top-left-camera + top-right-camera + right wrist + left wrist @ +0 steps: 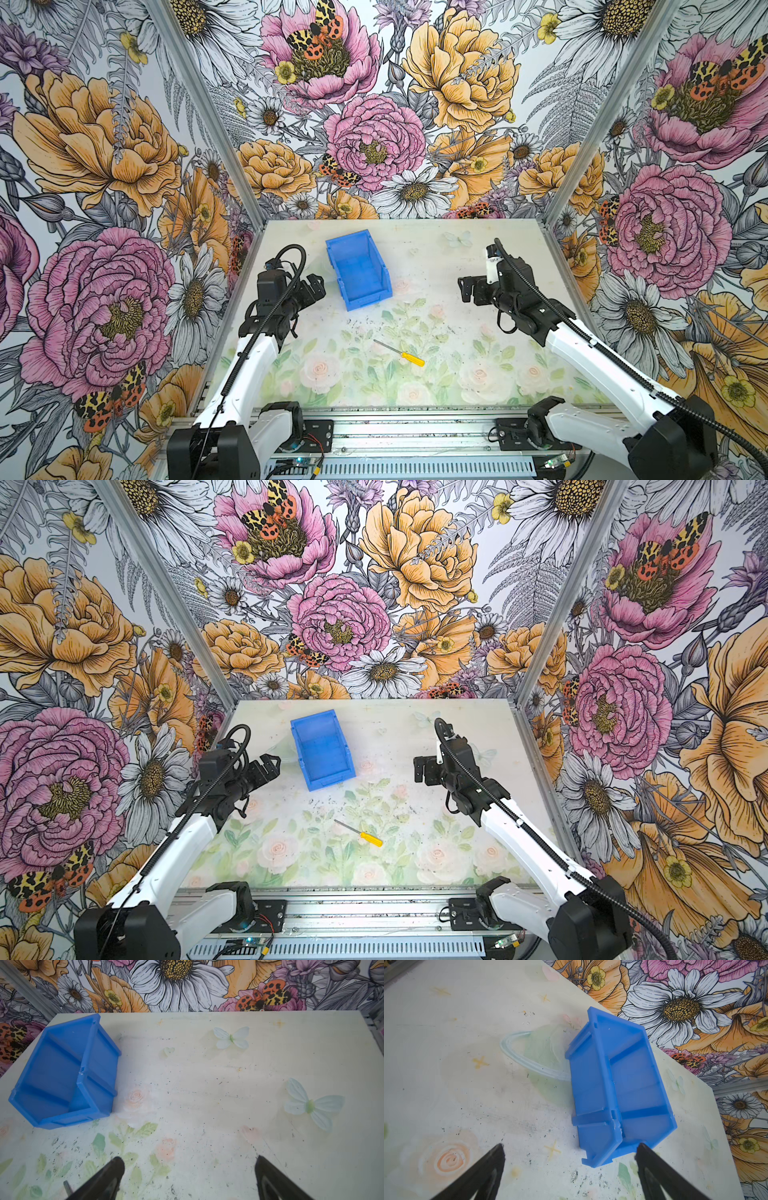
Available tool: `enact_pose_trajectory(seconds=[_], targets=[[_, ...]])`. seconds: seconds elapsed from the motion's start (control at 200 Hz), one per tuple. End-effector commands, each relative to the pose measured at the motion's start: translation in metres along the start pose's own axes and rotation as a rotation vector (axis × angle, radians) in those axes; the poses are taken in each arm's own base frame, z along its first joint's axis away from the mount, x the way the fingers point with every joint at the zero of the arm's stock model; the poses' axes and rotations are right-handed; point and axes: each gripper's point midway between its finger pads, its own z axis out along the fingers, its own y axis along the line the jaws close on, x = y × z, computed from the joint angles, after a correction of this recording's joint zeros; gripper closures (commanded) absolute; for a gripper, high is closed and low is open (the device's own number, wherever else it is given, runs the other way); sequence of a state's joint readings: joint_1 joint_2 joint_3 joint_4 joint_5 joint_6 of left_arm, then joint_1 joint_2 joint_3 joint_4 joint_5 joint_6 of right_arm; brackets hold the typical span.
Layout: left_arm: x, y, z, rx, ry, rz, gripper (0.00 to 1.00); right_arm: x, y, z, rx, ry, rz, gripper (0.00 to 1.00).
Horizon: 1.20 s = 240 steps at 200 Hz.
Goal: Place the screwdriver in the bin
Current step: 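Reach the right gripper across toward the yellow-handled screwdriver while the left arm rises slightly, then lower the right gripper and close it on the yellow screwdriver handle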
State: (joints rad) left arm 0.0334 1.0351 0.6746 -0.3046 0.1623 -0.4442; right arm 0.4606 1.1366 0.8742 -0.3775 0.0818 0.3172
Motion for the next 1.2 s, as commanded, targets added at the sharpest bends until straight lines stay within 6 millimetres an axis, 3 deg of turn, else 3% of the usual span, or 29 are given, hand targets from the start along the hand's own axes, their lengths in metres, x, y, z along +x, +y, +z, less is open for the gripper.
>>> enact_pose_trajectory(seconds=[0.0, 0.16, 0.28, 0.611, 0.971, 1.196], targets=[[0.002, -0.015, -0.007, 0.057, 0.028, -0.011, 0.01, 0.002, 0.025, 0.003, -0.055, 0.036, -0.076, 0.00], [0.010, -0.017, -0.006, 0.065, 0.054, 0.001, 0.01, 0.022, 0.071, 0.012, -0.168, 0.102, -0.221, 0.01], [0.012, -0.017, -0.002, 0.065, 0.067, 0.009, 0.01, 0.039, 0.092, 0.018, -0.226, 0.157, -0.276, 0.01], [0.025, -0.020, 0.004, 0.089, 0.123, -0.006, 0.01, 0.080, 0.119, 0.027, -0.326, 0.295, -0.382, 0.00], [0.050, -0.030, 0.001, 0.136, 0.187, -0.059, 0.01, 0.129, 0.150, 0.022, -0.479, 0.437, -0.504, 0.01], [0.063, -0.034, -0.003, 0.148, 0.217, -0.076, 0.01, 0.159, 0.156, 0.025, -0.510, 0.516, -0.550, 0.04]])
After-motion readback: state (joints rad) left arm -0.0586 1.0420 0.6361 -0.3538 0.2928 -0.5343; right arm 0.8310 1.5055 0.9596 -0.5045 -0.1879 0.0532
